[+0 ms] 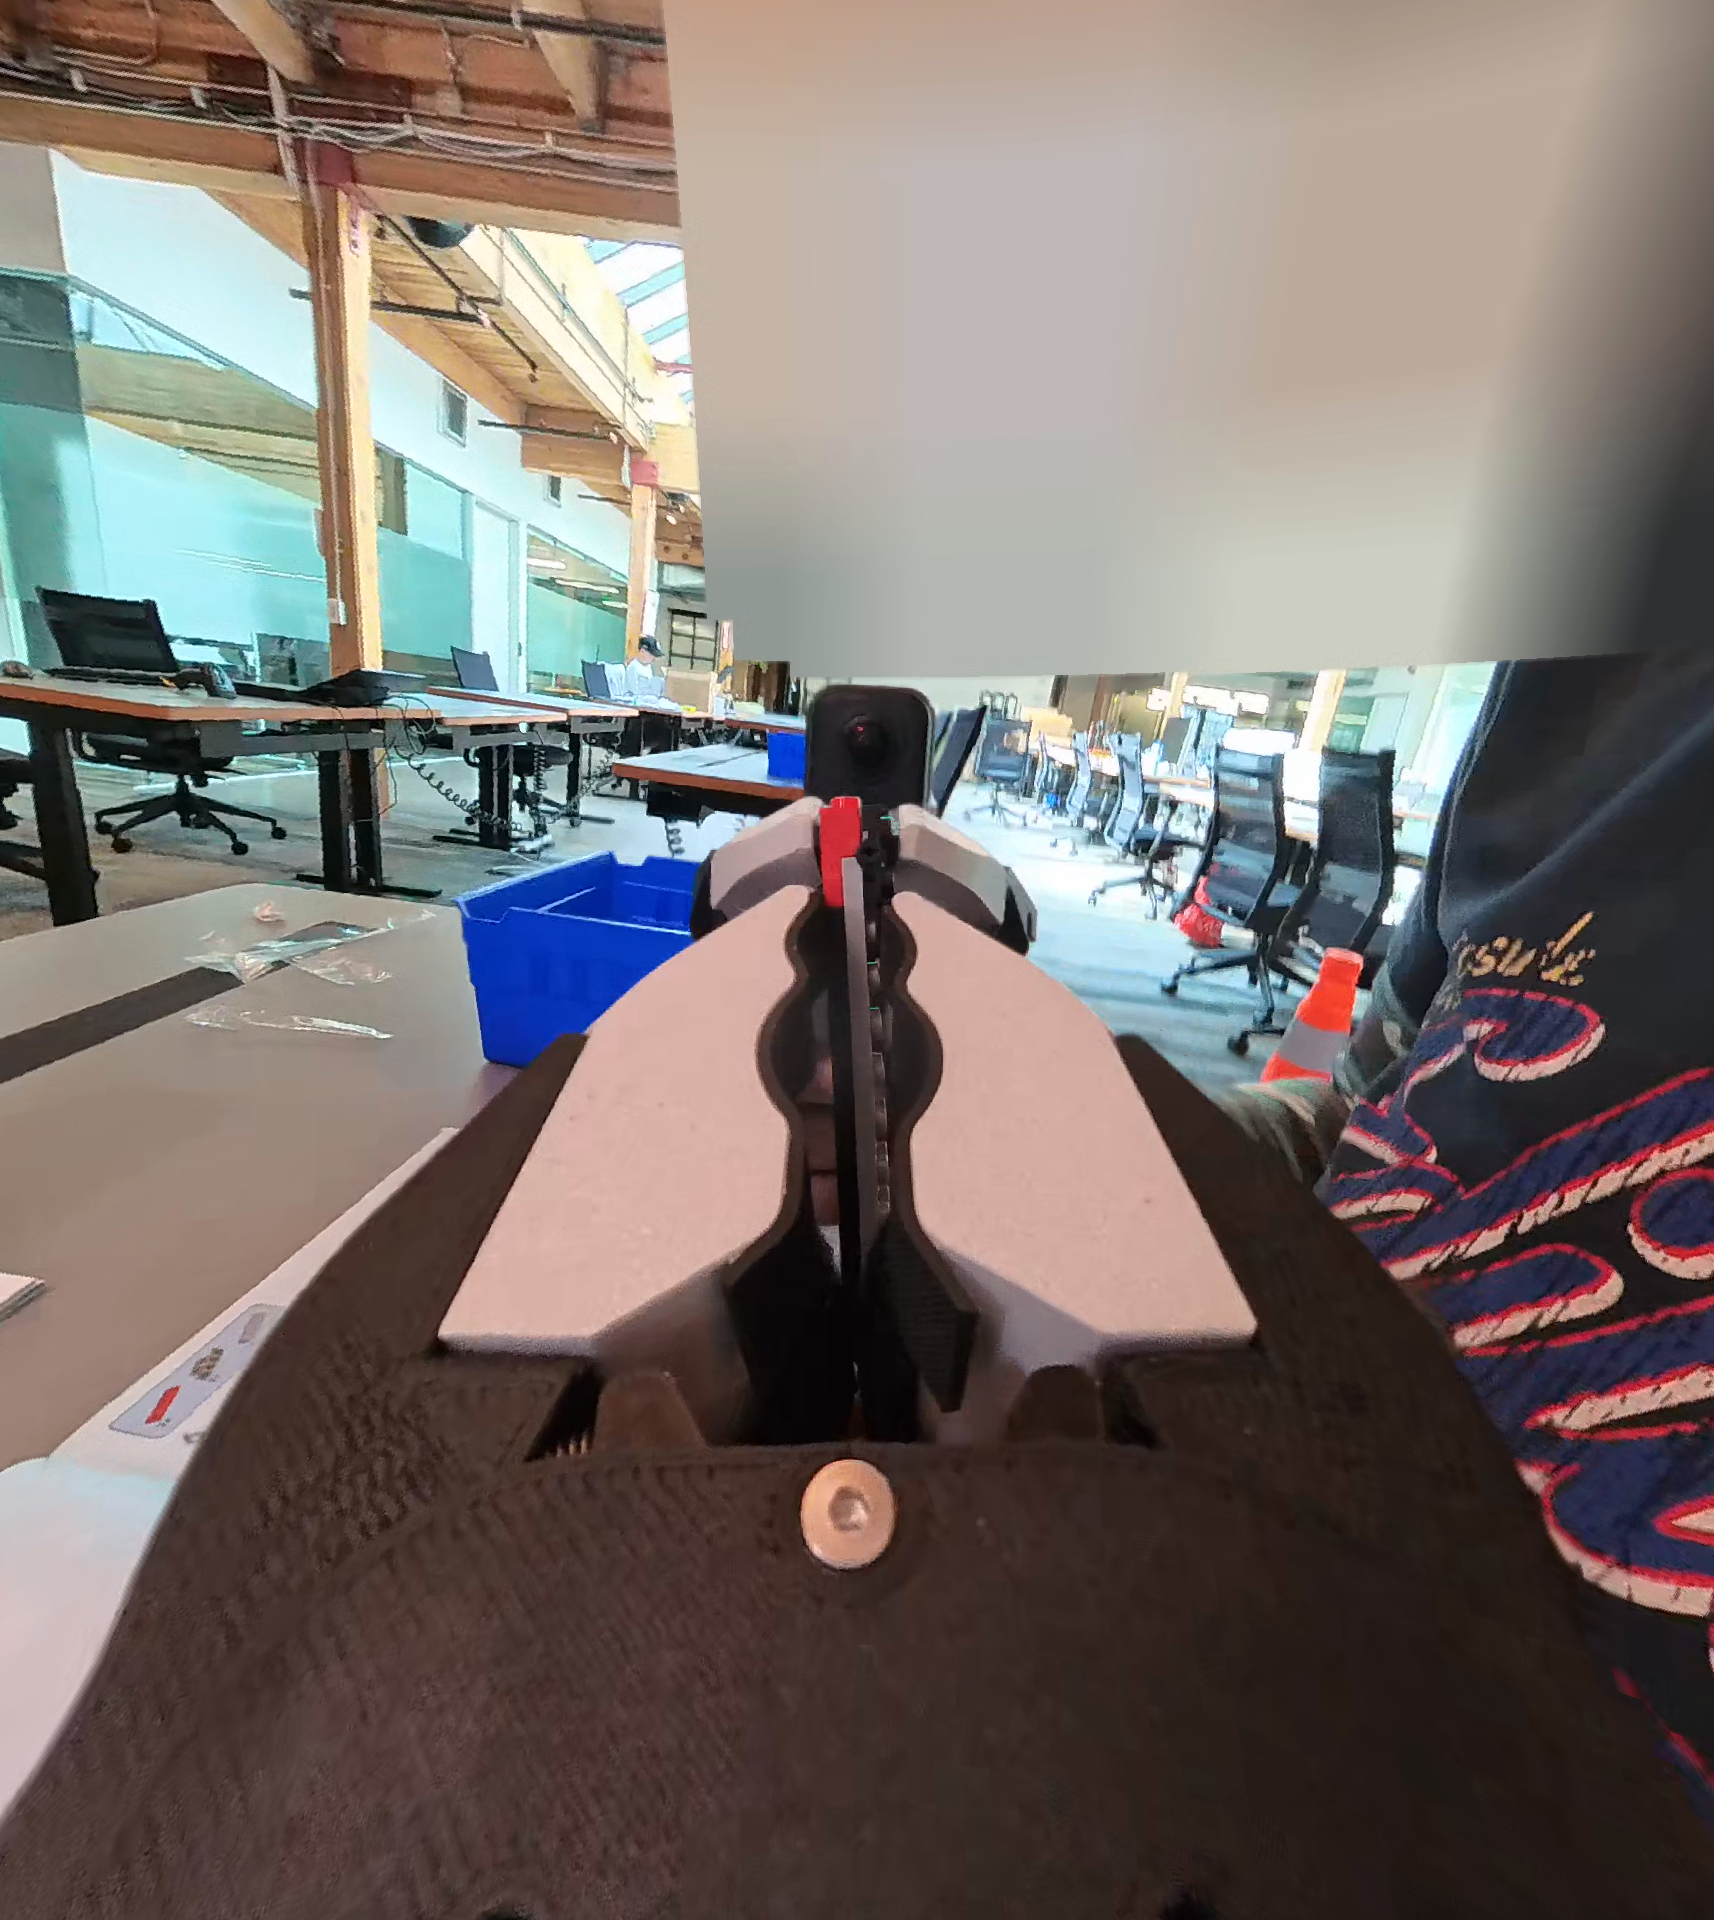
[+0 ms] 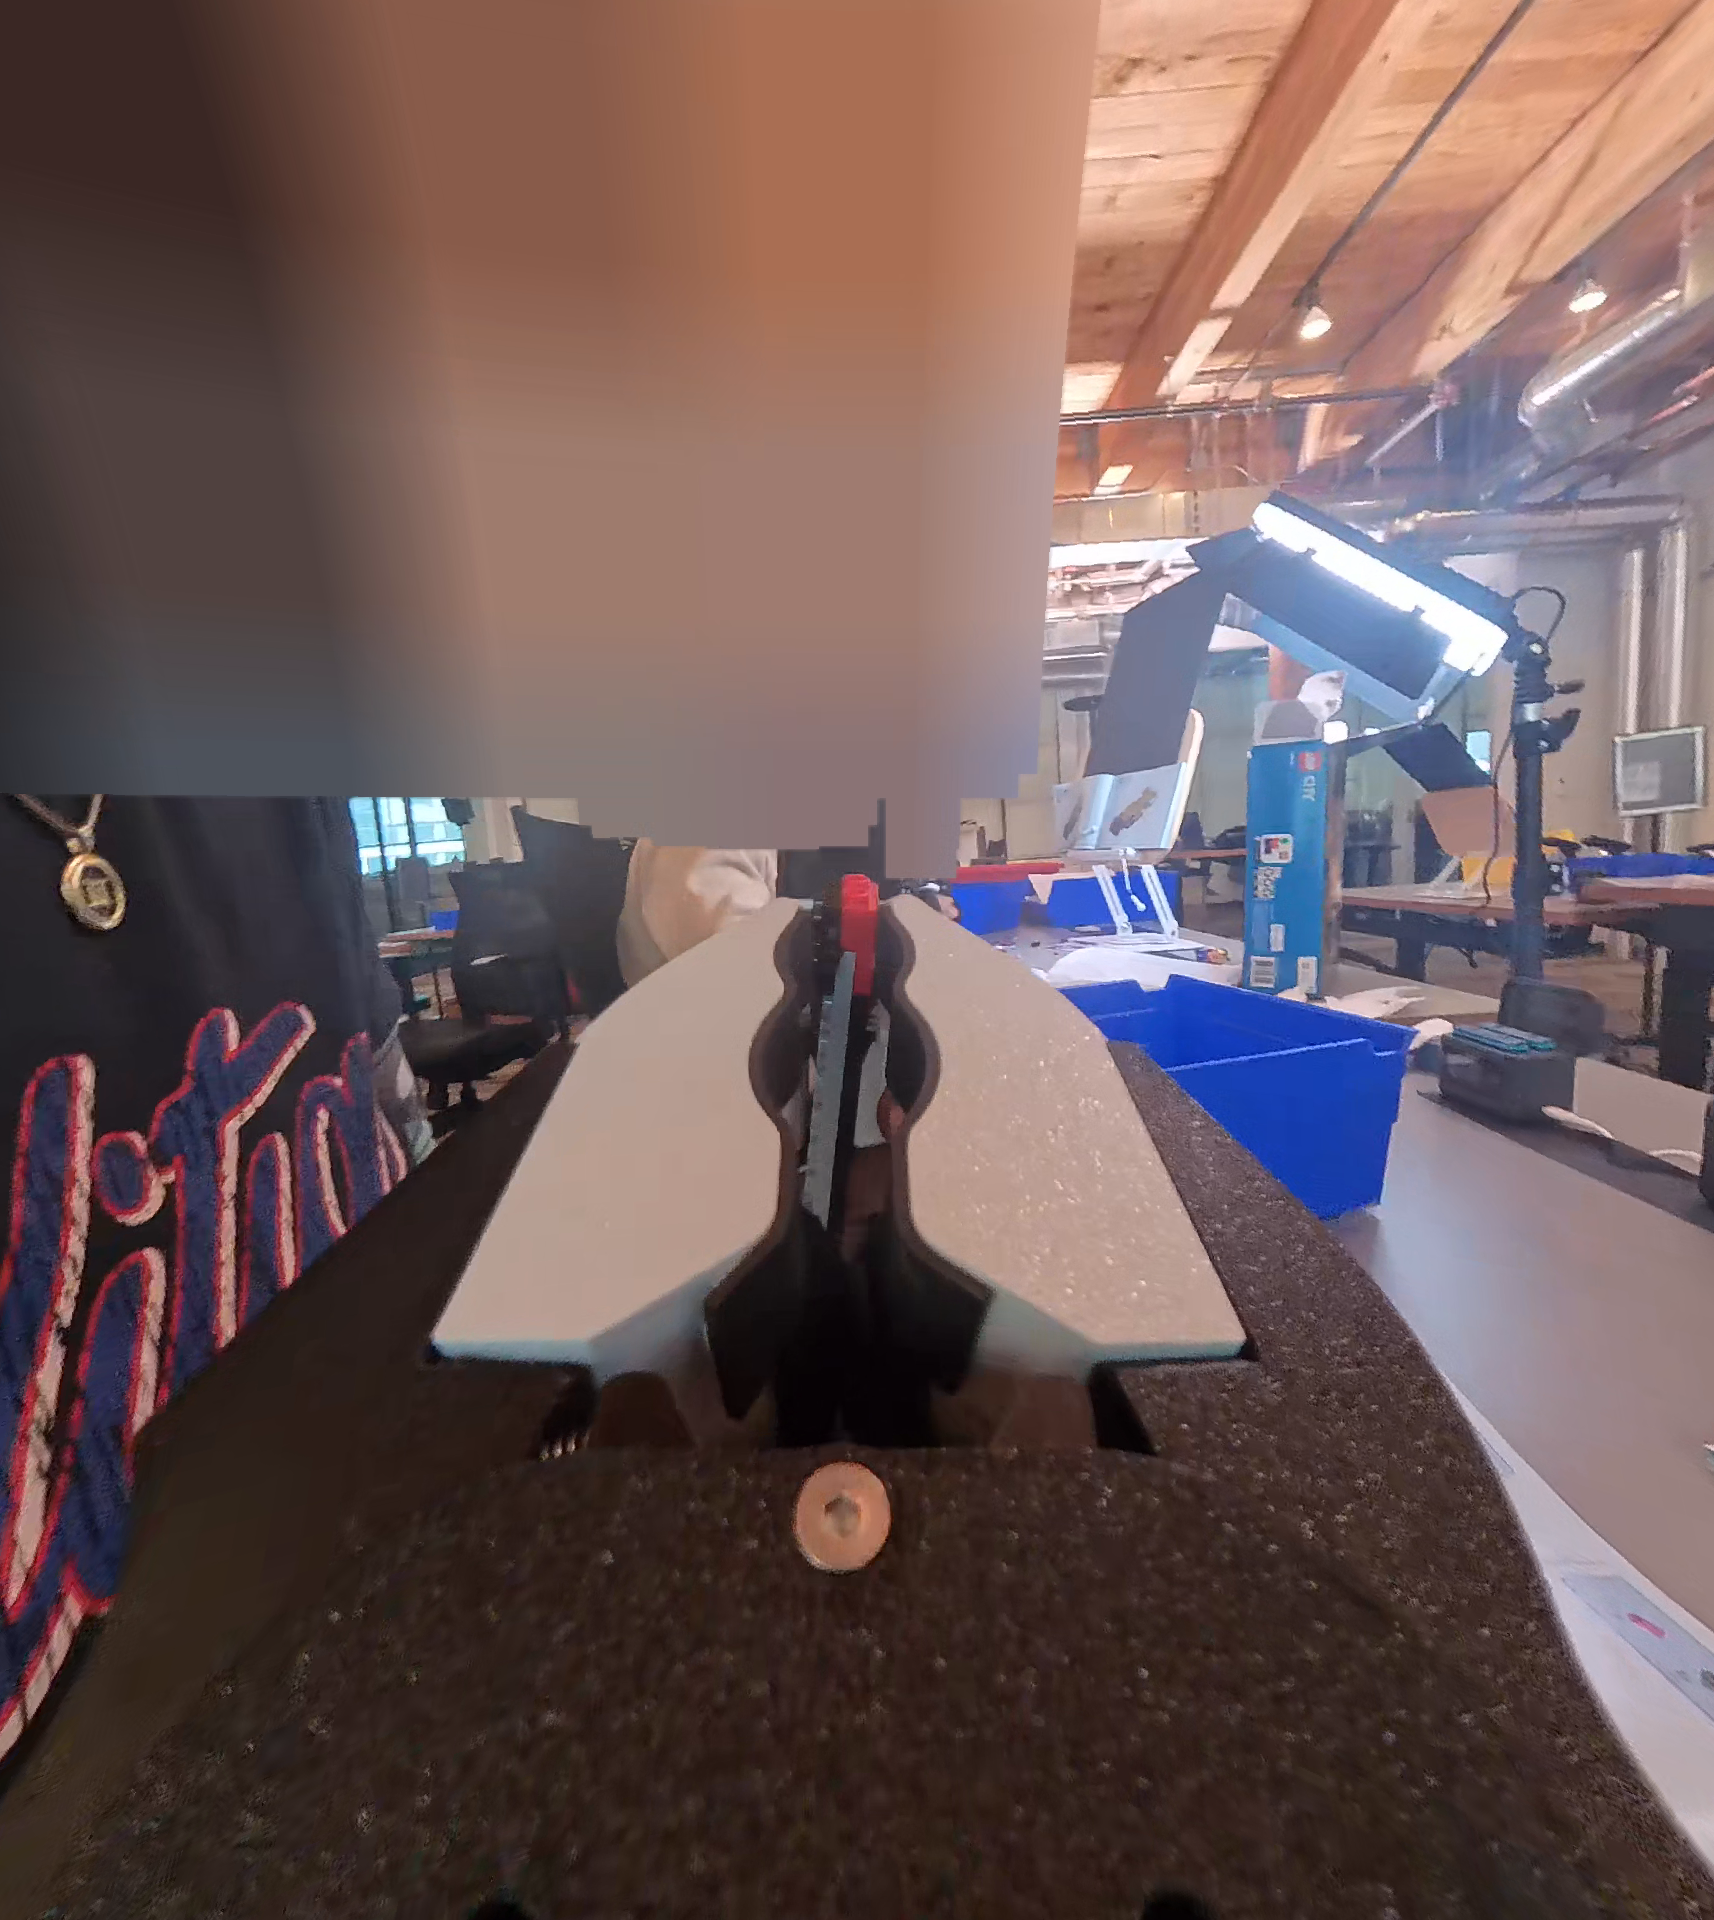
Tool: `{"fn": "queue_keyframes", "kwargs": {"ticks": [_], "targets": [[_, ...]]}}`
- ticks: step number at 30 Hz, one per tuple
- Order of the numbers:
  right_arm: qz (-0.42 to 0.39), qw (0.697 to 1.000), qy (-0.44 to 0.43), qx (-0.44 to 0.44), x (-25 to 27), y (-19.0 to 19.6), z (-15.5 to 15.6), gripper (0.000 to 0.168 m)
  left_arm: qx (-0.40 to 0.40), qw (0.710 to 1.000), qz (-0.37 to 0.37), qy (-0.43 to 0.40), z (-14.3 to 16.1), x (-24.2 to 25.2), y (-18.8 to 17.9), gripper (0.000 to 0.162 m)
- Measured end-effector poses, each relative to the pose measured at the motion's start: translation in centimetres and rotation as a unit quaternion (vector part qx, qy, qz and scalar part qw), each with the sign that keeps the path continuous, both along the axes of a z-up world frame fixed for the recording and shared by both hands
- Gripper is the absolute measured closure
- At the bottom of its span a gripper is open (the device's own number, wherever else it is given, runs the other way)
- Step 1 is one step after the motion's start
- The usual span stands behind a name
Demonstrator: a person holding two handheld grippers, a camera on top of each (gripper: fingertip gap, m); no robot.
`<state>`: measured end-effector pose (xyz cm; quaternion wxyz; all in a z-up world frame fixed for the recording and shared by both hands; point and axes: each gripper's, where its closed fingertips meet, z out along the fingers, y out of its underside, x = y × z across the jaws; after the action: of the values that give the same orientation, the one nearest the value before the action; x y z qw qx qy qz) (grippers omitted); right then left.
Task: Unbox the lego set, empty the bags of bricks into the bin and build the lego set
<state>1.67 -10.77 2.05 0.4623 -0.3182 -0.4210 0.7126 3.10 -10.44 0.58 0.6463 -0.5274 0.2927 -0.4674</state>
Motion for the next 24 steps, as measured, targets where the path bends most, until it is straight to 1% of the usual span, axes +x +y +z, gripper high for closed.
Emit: {"fn": "queue_keyframes", "kwargs": {"ticks": [2, 3, 4, 5, 7, 8, 9, 10, 12, 14, 16, 17, 19, 23, 24], "targets": [[0.001, 1.000, -0.008, 0.015, 0.5, 0.0, -0.4, 0.157, 0.019, 0.998, 0.008, 0.053, -0.4, 0.3, 0.0, 0.153], [-0.001, 1.000, -0.015, 0.027, 0.7, 0.1, -0.6, 0.150, 0.029, 0.996, 0.016, 0.082, -0.6, 0.4, 0.0, 0.153], [-0.002, 0.999, -0.022, 0.037, 0.8, 0.1, -0.8, 0.137, 0.037, 0.994, 0.020, 0.104, -0.7, 0.5, -0.1, 0.153], [0.004, 0.999, -0.024, 0.046, 0.9, -0.1, -0.8, 0.133, 0.042, 0.992, 0.022, 0.120, -0.7, 0.7, -0.1, 0.153], [0.012, 0.999, -0.014, 0.051, 1.1, -0.4, -0.4, 0.134, 0.050, 0.988, 0.022, 0.146, -0.9, 1.1, -0.2, 0.153], [0.006, 0.999, -0.003, 0.054, 1.1, -0.4, -0.2, 0.142, 0.053, 0.986, 0.021, 0.154, -1.0, 1.3, -0.3, 0.153], [0.007, 0.998, 0.008, 0.065, 1.2, -0.6, -0.2, 0.153, 0.055, 0.986, 0.020, 0.159, -1.0, 1.4, -0.3, 0.153], [0.009, 0.997, 0.016, 0.072, 1.4, -0.8, -0.1, 0.156, 0.056, 0.985, 0.022, 0.160, -1.0, 1.5, -0.4, 0.153], [0.010, 0.996, 0.021, 0.082, 1.5, -1.0, -0.1, 0.156, 0.056, 0.984, 0.026, 0.165, -1.0, 1.6, -0.5, 0.153], [0.005, 0.996, 0.031, 0.085, 1.7, -1.0, -0.1, 0.157, 0.062, 0.980, 0.045, 0.182, -1.2, 1.6, -0.3, 0.151], [0.014, 0.996, 0.047, 0.070, 1.9, -0.9, 0.2, 0.157, 0.053, 0.974, 0.047, 0.214, -2.1, 1.5, -0.2, 0.136], [0.013, 0.996, 0.046, 0.070, 1.8, -0.9, 0.2, 0.157, 0.049, 0.974, 0.043, 0.218, -2.3, 1.5, -0.3, 0.136], [0.019, 0.996, 0.042, 0.077, 1.6, -1.2, 0.1, 0.156, 0.056, 0.977, 0.043, 0.204, -2.0, 1.3, -0.4, 0.152], [0.025, 0.996, 0.021, 0.077, 1.2, -1.2, -0.1, 0.156, 0.049, 0.977, 0.039, 0.204, -2.1, 0.9, -0.6, 0.154], [0.024, 0.997, 0.009, 0.079, 1.0, -1.1, -0.3, 0.152, 0.049, 0.977, 0.040, 0.202, -2.2, 0.8, -0.6, 0.154]]}}
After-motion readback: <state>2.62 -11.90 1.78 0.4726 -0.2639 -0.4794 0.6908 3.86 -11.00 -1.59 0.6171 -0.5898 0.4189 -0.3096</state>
